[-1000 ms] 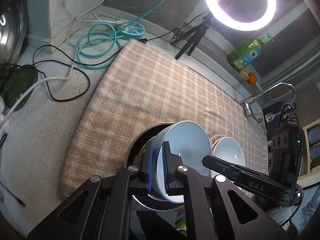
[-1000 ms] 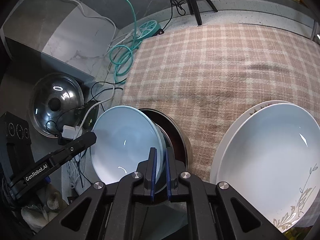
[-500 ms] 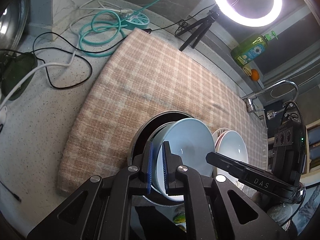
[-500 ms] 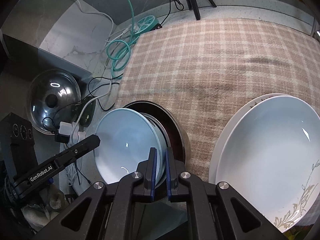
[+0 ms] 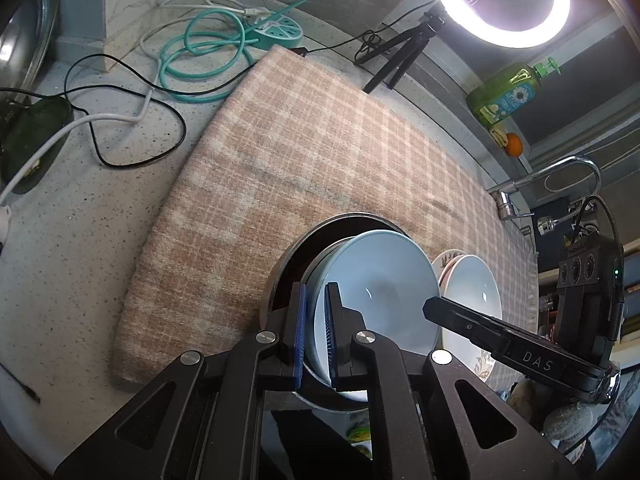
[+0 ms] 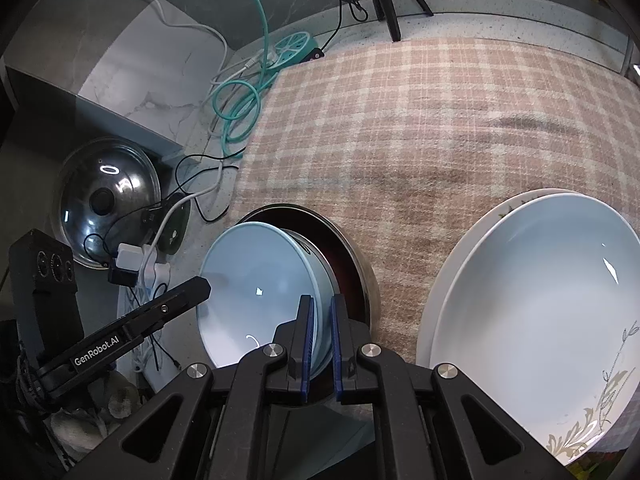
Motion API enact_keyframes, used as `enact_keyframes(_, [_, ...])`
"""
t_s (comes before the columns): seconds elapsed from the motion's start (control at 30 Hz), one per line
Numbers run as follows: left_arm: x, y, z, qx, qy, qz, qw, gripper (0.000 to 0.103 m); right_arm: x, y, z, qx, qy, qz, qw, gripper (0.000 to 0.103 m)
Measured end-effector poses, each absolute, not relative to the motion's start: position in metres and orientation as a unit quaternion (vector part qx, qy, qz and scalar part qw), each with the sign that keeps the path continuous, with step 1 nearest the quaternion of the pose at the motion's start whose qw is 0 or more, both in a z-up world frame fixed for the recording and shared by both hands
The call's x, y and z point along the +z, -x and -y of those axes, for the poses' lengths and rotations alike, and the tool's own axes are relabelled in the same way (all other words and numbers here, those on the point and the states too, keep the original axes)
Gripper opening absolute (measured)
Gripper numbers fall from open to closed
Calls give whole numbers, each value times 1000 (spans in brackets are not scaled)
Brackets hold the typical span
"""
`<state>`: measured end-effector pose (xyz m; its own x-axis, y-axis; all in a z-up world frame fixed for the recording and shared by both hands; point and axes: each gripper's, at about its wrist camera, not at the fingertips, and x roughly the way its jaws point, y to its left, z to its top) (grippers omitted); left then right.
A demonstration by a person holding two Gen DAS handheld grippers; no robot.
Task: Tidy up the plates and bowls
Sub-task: 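Lower the white bowl into the steel bowl with both grippers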
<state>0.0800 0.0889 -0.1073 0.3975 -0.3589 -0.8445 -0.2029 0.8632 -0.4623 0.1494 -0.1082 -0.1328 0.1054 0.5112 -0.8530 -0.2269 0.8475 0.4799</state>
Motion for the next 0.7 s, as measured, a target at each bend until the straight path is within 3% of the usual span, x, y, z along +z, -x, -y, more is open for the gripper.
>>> enact_keyframes(0.7, [-96,-79,-92,-51,250,-538,804,11,-123,-147,107,257,-95,-611,742,13])
